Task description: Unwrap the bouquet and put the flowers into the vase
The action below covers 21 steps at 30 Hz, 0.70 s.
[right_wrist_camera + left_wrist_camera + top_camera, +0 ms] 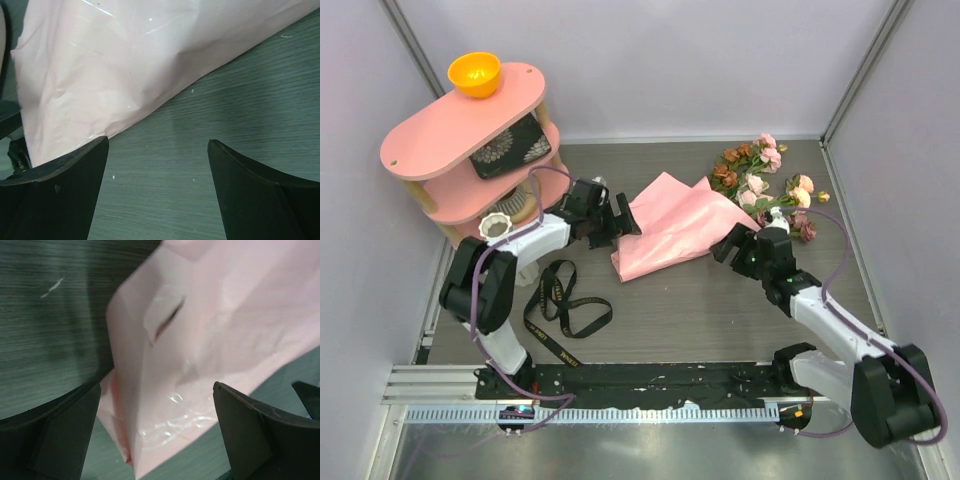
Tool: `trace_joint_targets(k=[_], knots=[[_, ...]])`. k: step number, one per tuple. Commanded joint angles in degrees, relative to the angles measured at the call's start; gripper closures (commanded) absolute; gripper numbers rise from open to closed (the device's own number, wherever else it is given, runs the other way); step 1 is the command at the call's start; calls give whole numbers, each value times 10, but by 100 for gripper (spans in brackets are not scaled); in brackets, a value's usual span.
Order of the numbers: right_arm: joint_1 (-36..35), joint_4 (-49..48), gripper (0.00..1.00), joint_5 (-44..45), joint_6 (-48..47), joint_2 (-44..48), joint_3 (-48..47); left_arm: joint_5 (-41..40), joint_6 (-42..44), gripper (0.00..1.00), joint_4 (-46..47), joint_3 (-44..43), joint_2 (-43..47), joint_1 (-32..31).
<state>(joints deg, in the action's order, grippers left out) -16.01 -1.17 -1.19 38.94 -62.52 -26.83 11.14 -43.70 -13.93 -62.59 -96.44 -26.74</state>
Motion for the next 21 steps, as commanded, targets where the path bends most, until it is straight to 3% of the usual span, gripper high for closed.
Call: trace_joint_targets(k=[1,2,5,6,9,12,18,21], knots=[[3,57,14,-4,-9,103,-8,7,-24,0,65,-24,-43,6],[3,73,14,0,-11,121,-20,14,-35,0,86,-18,-56,7],[3,108,14,9,-11,181,-25,81,-46,24,159,-13,-71,8],[3,115,14,9,-8,194,-26,94,-54,38,213,6,-65,8],[3,123,14,37,-11,231,-31,128,-75,47,362,86,-9,3],[4,148,14,58,-13,243,-52,132,-18,45,388,132,59,-23],[3,163,14,102,-24,273,-95,158,40,22,384,206,144,-99],[3,176,14,126,-36,282,-128,190,70,15,390,227,174,-152]])
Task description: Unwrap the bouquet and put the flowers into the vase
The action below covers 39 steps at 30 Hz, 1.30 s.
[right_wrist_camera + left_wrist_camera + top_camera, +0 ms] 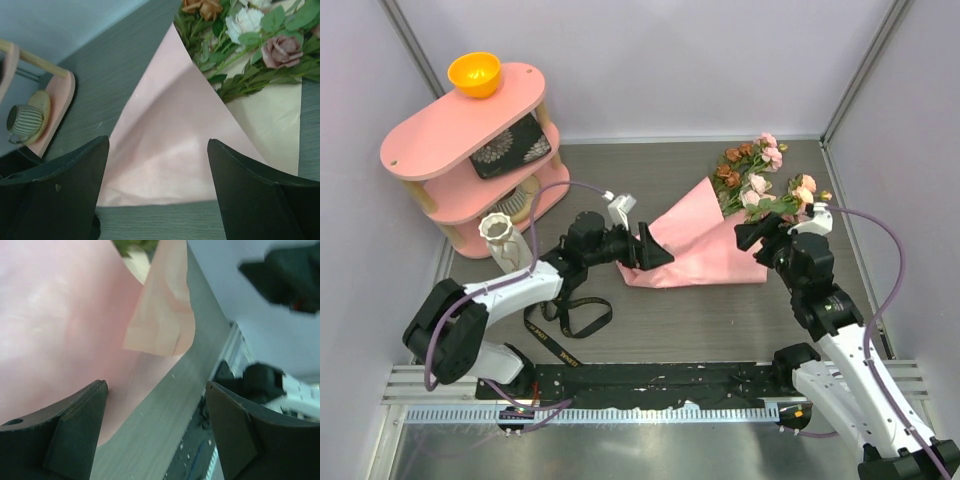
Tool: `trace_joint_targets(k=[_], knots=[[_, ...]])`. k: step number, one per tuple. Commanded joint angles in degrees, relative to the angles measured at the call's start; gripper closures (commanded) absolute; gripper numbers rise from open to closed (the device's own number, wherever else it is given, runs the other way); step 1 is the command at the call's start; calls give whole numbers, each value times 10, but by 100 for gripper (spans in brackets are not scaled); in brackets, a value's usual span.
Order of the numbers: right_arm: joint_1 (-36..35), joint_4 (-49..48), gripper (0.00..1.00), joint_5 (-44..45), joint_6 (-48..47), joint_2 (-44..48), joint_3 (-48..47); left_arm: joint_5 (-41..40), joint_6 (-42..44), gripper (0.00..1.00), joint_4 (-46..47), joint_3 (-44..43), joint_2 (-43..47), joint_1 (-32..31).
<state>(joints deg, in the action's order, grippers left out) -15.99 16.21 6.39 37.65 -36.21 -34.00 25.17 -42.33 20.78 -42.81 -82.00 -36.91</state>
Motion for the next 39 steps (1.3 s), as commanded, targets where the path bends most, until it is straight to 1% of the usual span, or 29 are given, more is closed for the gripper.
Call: trace_joint_targets(k=[1,2,5,6,7,8,9,11,12,13,14,16,17,20,21,22,25,26,27,28,29,30,31,32,34,35,36,37,39], knots=[[3,4,14,58,-26,20,-67,54,72,14,38,36,39,-63],[3,4,14,63,-30,22,-72,57,76,14,18,38,44,-85],[3,4,13,57,-56,-7,-91,62,75,11,-5,54,73,-94],[2,4,13,19,-63,-24,-97,58,76,9,-10,60,86,-95],[3,8,13,-6,-74,-76,-110,59,80,7,-14,64,97,-94],[3,17,14,-42,-78,-103,-116,59,87,7,-33,62,118,-94],[3,21,15,-107,-81,-135,-121,61,97,5,-51,55,126,-95],[2,15,19,-159,-73,-199,-114,60,109,5,-109,25,151,-95],[2,6,21,-180,-70,-213,-105,43,109,4,-129,14,158,-94],[2,-1,24,-212,-58,-226,-86,-8,107,3,-150,1,164,-94],[0,-10,28,-217,-50,-242,-74,-40,105,2,-194,-22,169,-93],[-2,-27,33,-219,-29,-246,-23,-118,78,2,-235,-45,153,-92],[-3,-49,37,-218,-9,-244,-4,-129,70,5,-274,-56,141,-85],[-3,-73,39,-190,24,-228,57,-119,62,9,-317,-102,59,-76],[-3,-86,39,-181,31,-211,73,-115,61,9,-322,-112,41,-76],[-3,-115,35,-170,40,-205,103,-114,57,9,-312,-111,9,-77],[-2,-145,24,-166,57,-193,136,-100,34,9,-271,-86,-34,-77],[-1,-173,19,-175,64,-194,143,-101,27,11,-263,-82,-44,-77],[-1,-195,17,-180,77,-197,150,-101,22,13,-258,-77,-54,-77],[0,-245,14,-185,84,-205,168,-101,11,15,-252,-70,-64,-77],[-2,-270,12,-190,91,-212,174,-107,6,19,-246,-62,-62,-77],[0,-296,11,-194,93,-223,178,-128,0,19,-239,-51,-51,-80],[-1,-354,10,-196,90,-253,182,-139,-3,18,-212,-39,-36,-88],[0,-378,10,-198,86,-275,177,-149,-4,17,-199,-11,7,-91],[-2,-436,12,-214,51,-318,138,-185,-1,15,-196,5,50,-97],[-4,-442,14,-215,45,-372,117,-195,0,14,-203,13,83,-99],[-3,-435,16,-224,31,-396,87,-207,0,14,-206,17,102,-98],[-6,-415,17,-225,7,-425,19,-222,0,14,-235,20,115,-98],[-14,-400,17,-226,-5,-492,-52,-227,0,14,-247,33,155,-98]])
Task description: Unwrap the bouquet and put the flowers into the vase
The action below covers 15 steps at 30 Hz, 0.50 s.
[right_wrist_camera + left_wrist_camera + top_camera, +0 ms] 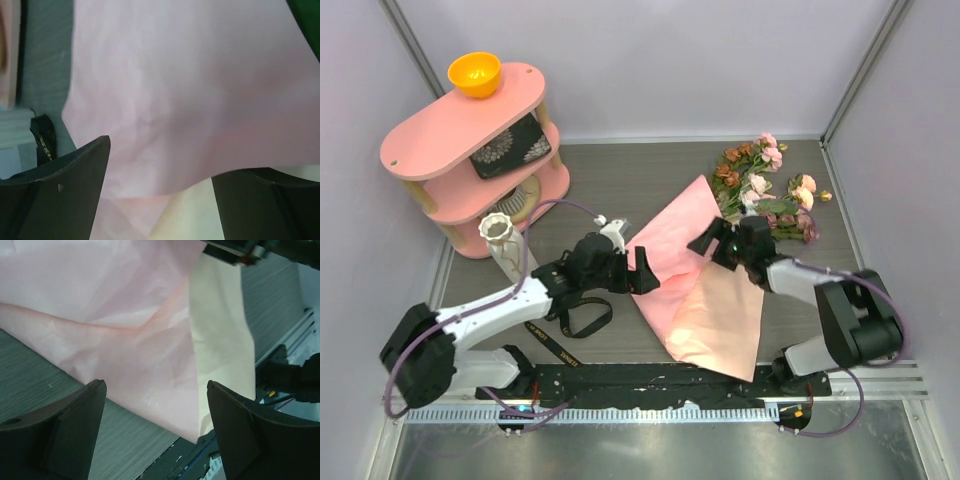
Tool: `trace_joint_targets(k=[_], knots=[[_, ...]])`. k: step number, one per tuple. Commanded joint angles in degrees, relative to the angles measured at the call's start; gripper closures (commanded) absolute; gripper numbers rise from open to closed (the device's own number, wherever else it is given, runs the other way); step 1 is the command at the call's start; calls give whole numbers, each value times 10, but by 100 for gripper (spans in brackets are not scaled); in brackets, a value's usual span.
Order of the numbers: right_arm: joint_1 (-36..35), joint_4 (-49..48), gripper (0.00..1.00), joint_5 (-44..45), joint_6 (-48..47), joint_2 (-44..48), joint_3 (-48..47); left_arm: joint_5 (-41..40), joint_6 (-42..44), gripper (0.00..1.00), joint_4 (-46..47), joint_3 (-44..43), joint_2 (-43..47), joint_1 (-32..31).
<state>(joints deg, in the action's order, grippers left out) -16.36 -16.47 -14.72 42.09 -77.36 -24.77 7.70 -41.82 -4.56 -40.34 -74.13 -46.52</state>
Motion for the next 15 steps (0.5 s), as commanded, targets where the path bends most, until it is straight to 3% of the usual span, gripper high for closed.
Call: trace_joint_targets(k=[1,6,9,11,15], knots=[[-13,-76,16,-34,-50,-102,-214,-53,-5,14,0,14,87,-1],[-38,-41,16,-62,-48,-262,-488,-64,-12,12,-36,22,136,-2],[-46,17,15,-73,-56,-304,-596,-61,-13,11,-56,18,157,-1],[-46,33,14,-59,-53,-291,-597,-61,-4,9,-61,15,170,-2],[-46,85,13,-27,-74,-217,-495,-71,4,8,-77,-4,166,-1]])
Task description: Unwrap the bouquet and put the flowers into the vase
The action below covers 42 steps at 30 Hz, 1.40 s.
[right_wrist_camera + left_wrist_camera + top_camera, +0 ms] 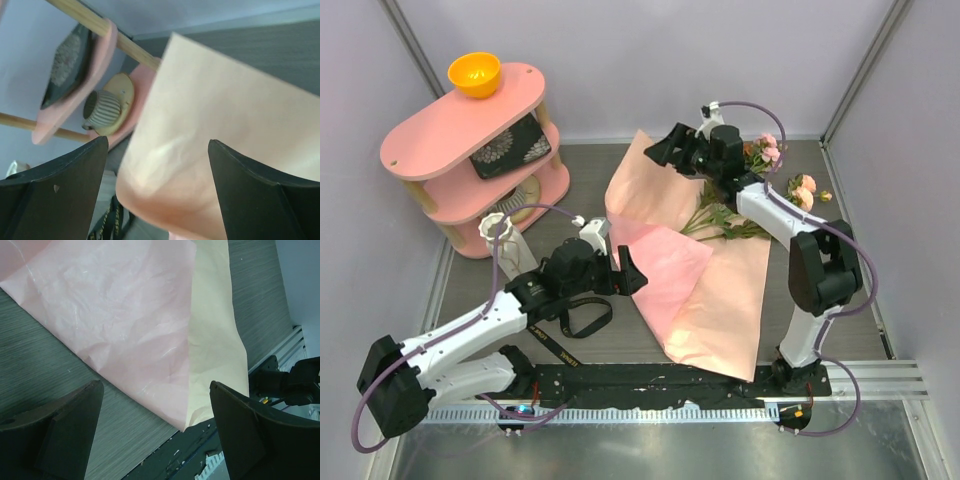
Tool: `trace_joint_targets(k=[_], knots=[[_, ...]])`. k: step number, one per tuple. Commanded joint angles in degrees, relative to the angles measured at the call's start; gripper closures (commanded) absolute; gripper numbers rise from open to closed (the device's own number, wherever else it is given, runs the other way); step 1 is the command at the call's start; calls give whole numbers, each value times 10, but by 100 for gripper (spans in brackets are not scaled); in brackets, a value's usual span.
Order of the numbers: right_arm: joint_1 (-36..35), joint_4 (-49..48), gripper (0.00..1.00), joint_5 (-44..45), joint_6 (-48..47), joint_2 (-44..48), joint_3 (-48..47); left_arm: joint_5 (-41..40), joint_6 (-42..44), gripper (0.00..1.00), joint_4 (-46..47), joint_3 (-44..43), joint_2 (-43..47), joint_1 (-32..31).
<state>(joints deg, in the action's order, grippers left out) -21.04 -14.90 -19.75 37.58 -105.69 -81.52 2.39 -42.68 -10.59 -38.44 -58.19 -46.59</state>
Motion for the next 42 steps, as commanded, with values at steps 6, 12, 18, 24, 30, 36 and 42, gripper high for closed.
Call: trace_joint_targets(k=[6,12,18,24,30,36,42], knots=[[9,94,8,92,-70,234,318,-9,31,7,3,-59,5,-2],[13,-37,8,39,-24,313,526,-6,52,7,-5,-103,18,-1],[-73,-72,8,12,-25,257,504,-14,42,7,-19,-95,54,-1],[-196,-98,8,6,-23,201,417,-54,37,6,-51,-81,119,-1],[-248,-57,7,59,-63,252,377,-85,46,5,-76,-80,166,-1],[-284,-62,5,-113,-40,247,340,-90,73,3,-58,-87,189,-1],[-378,-136,7,-123,0,170,346,-130,92,2,-78,-129,177,-1]])
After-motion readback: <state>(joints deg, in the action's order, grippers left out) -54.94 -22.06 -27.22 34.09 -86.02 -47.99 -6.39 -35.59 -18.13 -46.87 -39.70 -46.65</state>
